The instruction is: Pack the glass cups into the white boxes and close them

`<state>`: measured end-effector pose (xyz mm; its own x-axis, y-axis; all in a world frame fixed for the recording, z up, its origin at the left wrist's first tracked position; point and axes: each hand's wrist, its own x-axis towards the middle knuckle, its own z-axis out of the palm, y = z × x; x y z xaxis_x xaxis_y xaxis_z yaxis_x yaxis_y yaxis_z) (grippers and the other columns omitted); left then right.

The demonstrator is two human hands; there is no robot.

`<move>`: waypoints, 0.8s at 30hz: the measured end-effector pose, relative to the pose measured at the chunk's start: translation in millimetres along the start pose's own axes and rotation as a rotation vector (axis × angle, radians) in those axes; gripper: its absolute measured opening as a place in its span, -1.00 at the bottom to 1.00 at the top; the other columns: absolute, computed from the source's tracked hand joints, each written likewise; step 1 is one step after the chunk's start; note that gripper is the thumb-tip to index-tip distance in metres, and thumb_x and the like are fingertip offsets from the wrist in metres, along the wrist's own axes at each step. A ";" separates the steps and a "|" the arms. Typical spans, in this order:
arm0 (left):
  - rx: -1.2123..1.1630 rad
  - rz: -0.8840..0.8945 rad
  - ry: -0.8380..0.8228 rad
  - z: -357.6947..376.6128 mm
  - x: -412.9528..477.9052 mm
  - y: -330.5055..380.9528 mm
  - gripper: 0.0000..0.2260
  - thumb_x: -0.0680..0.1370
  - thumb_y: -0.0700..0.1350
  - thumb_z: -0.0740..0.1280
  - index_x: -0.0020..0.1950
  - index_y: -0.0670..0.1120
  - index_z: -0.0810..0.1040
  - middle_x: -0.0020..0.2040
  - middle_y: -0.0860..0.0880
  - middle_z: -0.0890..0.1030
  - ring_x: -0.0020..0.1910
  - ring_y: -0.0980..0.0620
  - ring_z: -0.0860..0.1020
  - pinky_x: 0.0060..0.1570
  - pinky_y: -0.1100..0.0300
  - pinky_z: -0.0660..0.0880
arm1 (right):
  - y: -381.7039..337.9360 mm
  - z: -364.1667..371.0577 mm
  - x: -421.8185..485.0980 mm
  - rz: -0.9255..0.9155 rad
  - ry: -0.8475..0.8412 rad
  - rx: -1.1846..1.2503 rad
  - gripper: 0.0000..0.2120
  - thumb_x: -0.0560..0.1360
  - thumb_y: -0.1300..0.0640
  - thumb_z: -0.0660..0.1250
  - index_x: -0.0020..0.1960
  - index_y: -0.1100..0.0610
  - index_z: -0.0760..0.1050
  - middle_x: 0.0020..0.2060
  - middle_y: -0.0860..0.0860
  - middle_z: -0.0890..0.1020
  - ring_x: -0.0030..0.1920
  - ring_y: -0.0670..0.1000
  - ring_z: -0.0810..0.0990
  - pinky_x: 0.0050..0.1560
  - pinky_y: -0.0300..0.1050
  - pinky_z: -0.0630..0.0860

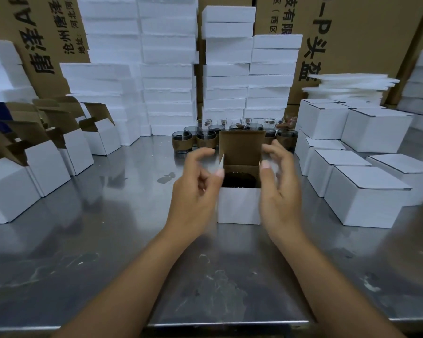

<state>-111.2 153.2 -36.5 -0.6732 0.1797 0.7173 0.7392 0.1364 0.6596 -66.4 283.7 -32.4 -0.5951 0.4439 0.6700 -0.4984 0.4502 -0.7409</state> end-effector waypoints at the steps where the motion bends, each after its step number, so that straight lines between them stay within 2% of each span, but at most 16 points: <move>1: -0.038 -0.074 0.013 0.2 1.0 -1.7 -0.77 0.59 -0.03 0.23 0.14 0.28 0.31 -0.37 0.00 0.46 -0.37 0.10 0.49 -0.26 0.24 0.46 | 0.9 -0.6 2.1 0.094 0.029 0.050 -0.79 0.59 0.13 0.17 0.17 -0.12 0.39 0.21 -0.22 0.43 0.26 -0.28 0.37 0.23 -0.40 0.31; 4: -0.107 -0.306 -0.059 -0.4 4.1 -7.0 -0.72 0.59 0.00 0.22 0.23 0.27 0.26 -0.38 0.07 0.50 -0.39 0.22 0.51 -0.25 0.33 0.48 | 6.6 -1.3 8.4 0.391 0.014 0.171 -0.82 0.60 0.05 0.19 0.20 -0.10 0.39 0.12 -0.19 0.47 0.07 -0.32 0.44 0.04 -0.48 0.37; 6: -0.158 -0.404 -0.172 0.6 4.5 -7.7 -0.69 0.59 0.04 0.21 0.28 0.28 0.24 -0.40 0.09 0.56 -0.40 0.24 0.53 -0.33 0.38 0.47 | 11.1 -1.0 11.8 0.545 -0.047 0.234 -0.80 0.61 -0.06 0.13 0.16 -0.09 0.46 0.15 -0.15 0.52 0.11 -0.23 0.48 0.19 -0.25 0.42; 7: -0.170 -0.432 -0.220 1.4 4.2 -7.1 -0.70 0.58 0.07 0.21 0.28 0.29 0.25 -0.41 0.12 0.58 -0.41 0.23 0.54 -0.35 0.39 0.47 | 12.5 -0.4 12.4 0.588 -0.063 0.252 -0.75 0.61 -0.09 0.09 0.15 -0.07 0.48 0.15 -0.16 0.54 0.13 -0.21 0.50 0.22 -0.18 0.41; 8: -0.173 -0.449 -0.253 2.2 4.0 -5.9 -0.71 0.57 0.09 0.21 0.27 0.31 0.25 -0.40 0.15 0.59 -0.41 0.22 0.55 -0.35 0.39 0.48 | 14.6 0.0 13.4 0.604 -0.055 0.262 -0.75 0.62 -0.10 0.08 0.11 -0.06 0.49 0.08 -0.22 0.56 0.09 -0.26 0.50 0.18 -0.21 0.42; 10: -0.180 -0.470 -0.274 2.7 3.7 -4.2 -0.72 0.56 0.12 0.21 0.26 0.30 0.28 -0.39 0.16 0.59 -0.40 0.22 0.55 -0.36 0.38 0.48 | 13.4 0.5 15.2 0.628 -0.015 0.289 -0.84 0.61 -0.05 0.12 0.00 -0.11 0.48 -0.03 -0.30 0.54 0.04 -0.31 0.50 0.17 -0.24 0.40; 12: -0.189 -0.495 -0.269 2.2 4.5 -2.3 -0.71 0.56 0.10 0.22 0.26 0.26 0.30 -0.40 0.17 0.59 -0.41 0.23 0.55 -0.37 0.38 0.48 | 12.2 0.4 15.6 0.657 -0.016 0.330 -0.78 0.55 -0.07 0.20 0.11 -0.08 0.54 0.14 -0.13 0.58 0.23 -0.06 0.51 0.34 0.01 0.37; 14: -0.206 -0.541 -0.256 1.9 5.4 -1.1 -0.71 0.57 0.06 0.24 0.28 0.21 0.33 -0.40 0.15 0.59 -0.43 0.24 0.54 -0.38 0.37 0.47 | 11.6 0.1 16.1 0.686 -0.054 0.345 -0.52 0.40 -0.14 0.24 0.27 0.00 0.50 0.25 0.00 0.55 0.30 0.06 0.47 0.36 0.12 0.34; 15: -0.217 -0.568 -0.249 1.8 5.6 -0.8 -0.71 0.57 0.04 0.25 0.29 0.18 0.34 -0.38 0.13 0.58 -0.43 0.23 0.53 -0.38 0.35 0.47 | 11.5 -0.8 15.9 0.698 -0.067 0.358 -0.43 0.34 -0.16 0.24 0.31 0.00 0.46 0.24 0.00 0.55 0.28 0.05 0.48 0.31 0.09 0.40; 16: -0.224 -0.591 -0.238 1.6 5.8 -0.8 -0.71 0.57 0.01 0.26 0.29 0.16 0.35 -0.34 0.11 0.57 -0.43 0.22 0.52 -0.36 0.33 0.47 | 11.7 -1.3 16.1 0.705 -0.079 0.373 -0.40 0.31 -0.15 0.25 0.33 0.00 0.44 0.20 -0.01 0.57 0.22 0.02 0.53 0.17 0.01 0.49; 18: -0.237 -0.607 -0.201 1.0 6.3 -1.4 -0.73 0.57 -0.03 0.27 0.26 0.12 0.37 -0.34 0.08 0.54 -0.42 0.20 0.50 -0.33 0.30 0.46 | 11.1 -2.0 15.9 0.702 -0.102 0.393 -0.44 0.35 -0.10 0.26 0.35 -0.05 0.41 0.06 -0.06 0.61 0.05 -0.06 0.58 -0.16 -0.17 0.47; 19: -0.245 -0.592 -0.177 0.6 6.6 -1.7 -0.74 0.56 -0.06 0.27 0.22 0.12 0.36 -0.35 0.06 0.54 -0.40 0.18 0.49 -0.31 0.29 0.47 | 10.5 -1.9 15.7 0.706 -0.108 0.392 -0.45 0.35 -0.09 0.26 0.34 -0.07 0.41 0.05 -0.08 0.61 0.03 -0.08 0.56 -0.19 -0.18 0.42; 21: -0.249 -0.524 -0.137 -0.2 7.0 -1.9 -0.77 0.56 -0.13 0.27 0.10 0.15 0.35 -0.31 -0.04 0.52 -0.32 0.11 0.49 -0.27 0.29 0.46 | 12.4 -0.7 15.7 0.719 -0.112 0.371 -0.43 0.29 -0.11 0.25 0.31 -0.11 0.44 0.11 -0.06 0.60 0.12 -0.04 0.52 -0.11 -0.14 0.39; 23: -0.225 -0.449 -0.126 -0.1 7.9 -2.2 -0.77 0.56 -0.20 0.25 0.00 0.17 0.40 -0.26 -0.09 0.49 -0.25 0.04 0.49 -0.29 0.32 0.44 | 10.0 1.4 14.4 0.710 -0.121 0.365 -0.57 0.39 -0.09 0.26 0.25 -0.10 0.50 0.13 -0.04 0.60 0.13 -0.02 0.52 -0.09 -0.16 0.42; 24: -0.213 -0.424 -0.137 -0.2 8.1 -2.3 -0.76 0.56 -0.21 0.24 -0.03 0.18 0.45 -0.23 -0.08 0.48 -0.22 0.04 0.49 -0.29 0.35 0.43 | 9.1 1.6 13.4 0.711 -0.118 0.379 -0.68 0.47 -0.08 0.25 0.20 -0.08 0.54 0.07 -0.04 0.63 0.05 -0.05 0.56 -0.18 -0.22 0.45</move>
<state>-118.3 154.2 -32.2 -0.8944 0.2796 0.3492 0.3706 0.0257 0.9285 -79.9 292.5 -30.2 -0.9015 0.4309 0.0400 -0.1436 -0.2106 -0.9670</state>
